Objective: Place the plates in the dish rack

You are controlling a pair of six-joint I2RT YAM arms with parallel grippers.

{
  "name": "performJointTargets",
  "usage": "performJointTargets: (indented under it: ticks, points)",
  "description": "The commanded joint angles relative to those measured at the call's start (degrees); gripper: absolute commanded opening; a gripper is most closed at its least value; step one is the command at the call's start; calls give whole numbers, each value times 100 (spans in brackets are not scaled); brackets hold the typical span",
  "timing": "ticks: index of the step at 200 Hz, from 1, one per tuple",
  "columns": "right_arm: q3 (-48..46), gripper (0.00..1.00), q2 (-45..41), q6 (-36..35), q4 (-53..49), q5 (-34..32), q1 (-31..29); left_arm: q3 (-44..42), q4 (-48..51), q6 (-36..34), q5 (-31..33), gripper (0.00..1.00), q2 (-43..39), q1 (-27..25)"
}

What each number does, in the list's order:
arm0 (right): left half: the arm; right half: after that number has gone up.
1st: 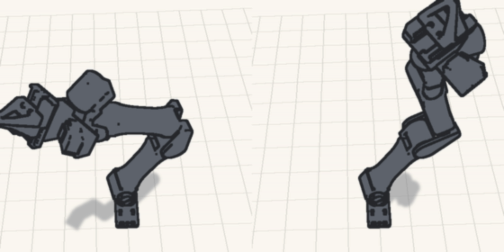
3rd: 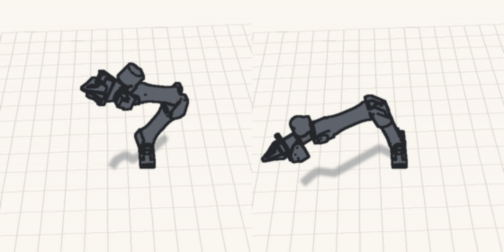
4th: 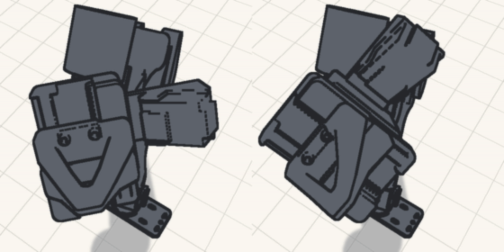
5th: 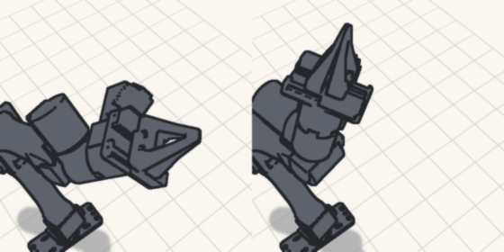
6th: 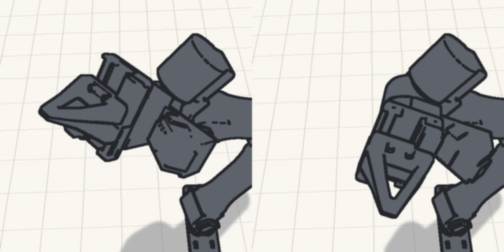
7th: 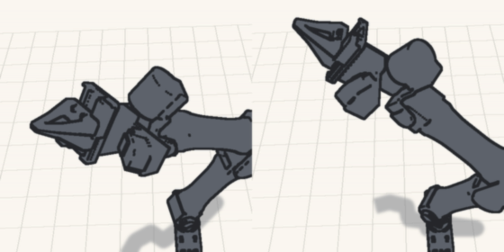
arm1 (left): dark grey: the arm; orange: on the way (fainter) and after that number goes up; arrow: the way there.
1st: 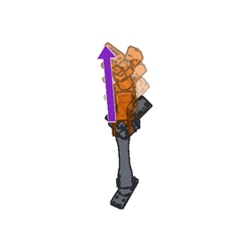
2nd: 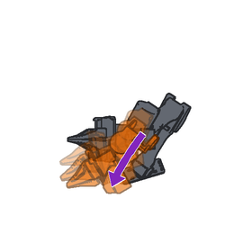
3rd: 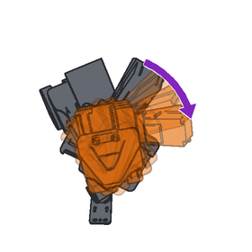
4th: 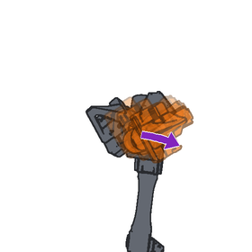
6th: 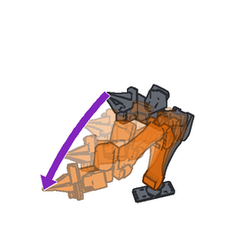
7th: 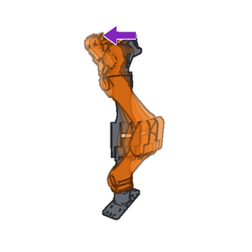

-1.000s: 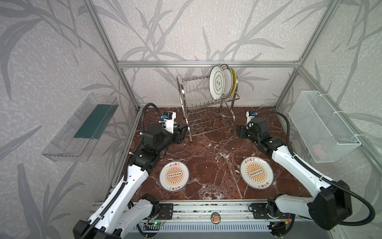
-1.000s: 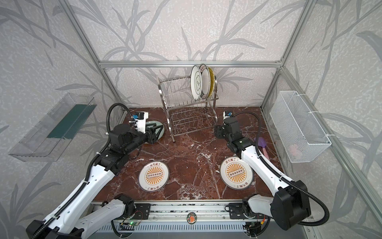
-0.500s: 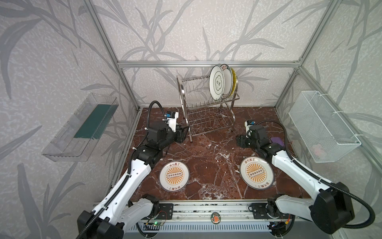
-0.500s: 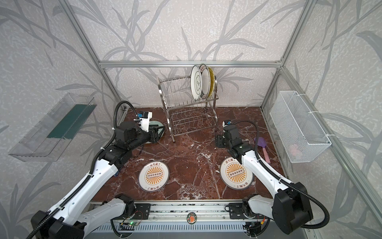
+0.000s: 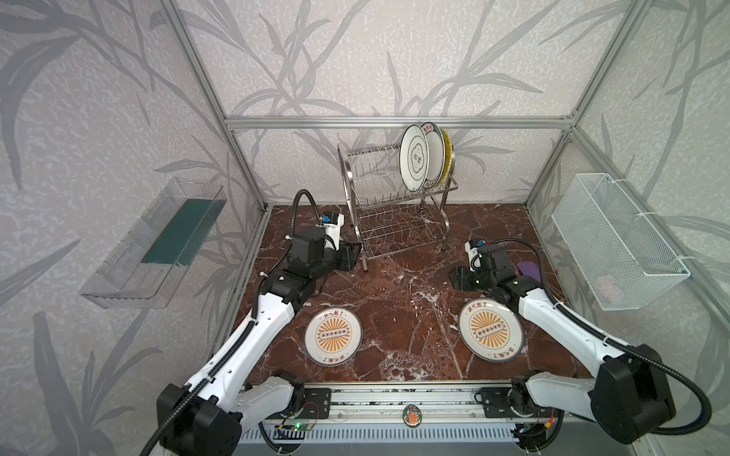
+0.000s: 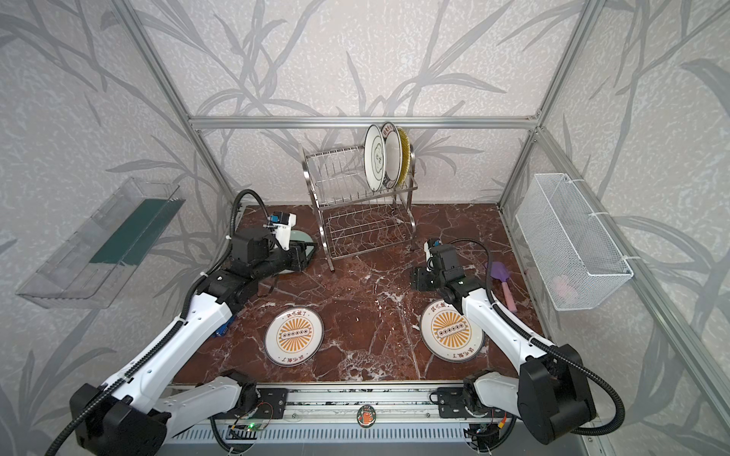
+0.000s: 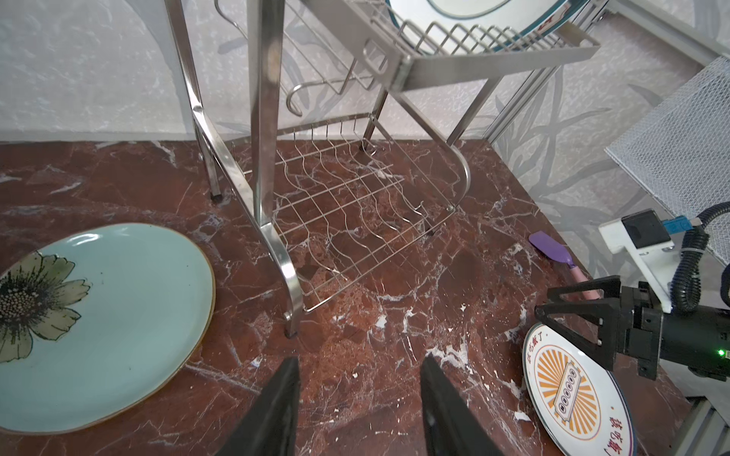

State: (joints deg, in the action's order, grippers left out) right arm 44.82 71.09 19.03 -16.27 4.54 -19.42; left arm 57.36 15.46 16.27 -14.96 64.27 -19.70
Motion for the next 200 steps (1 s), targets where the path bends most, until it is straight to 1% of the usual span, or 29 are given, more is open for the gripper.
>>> performJointTargets:
  ticks: [1, 22, 36, 61, 85, 106, 118, 151, 172, 200]
  points:
    - [-232, 73, -216, 26, -265, 243, 100, 177, 283, 175, -146, 48, 77, -23]
    - [-337, 73, -363, 17, -496, 389, 157, 47, 121, 374, -132, 48, 35, -164]
    - [-406, 73, -454, -45, -674, 641, 174, -107, -73, 580, -69, 48, 7, -286]
    - [-583, 73, -707, -32, -995, 880, 170, -544, -567, 957, 190, 48, 93, -775]
    - [-797, 73, -923, 140, -1080, 1177, 174, -755, -832, 1084, 466, 48, 426, -1306]
    - [-917, 73, -927, 422, -951, 1502, 171, -946, -1169, 1322, 470, 48, 669, -1505]
    - [-960, 73, -875, 563, -984, 1579, 169, -1099, -1456, 1481, 438, 48, 754, -1605]
    - [-1181, 73, -878, 778, -921, 1397, 158, -1244, -1934, 1765, 451, 48, 1121, -1984]
    - [-1195, 73, -933, 824, -860, 1208, 158, -1172, -2124, 1896, 418, 47, 1442, -2238]
    - [-1305, 73, -1083, 980, -492, 1043, 270, -972, -2321, 2072, 338, 47, 1943, -2585]
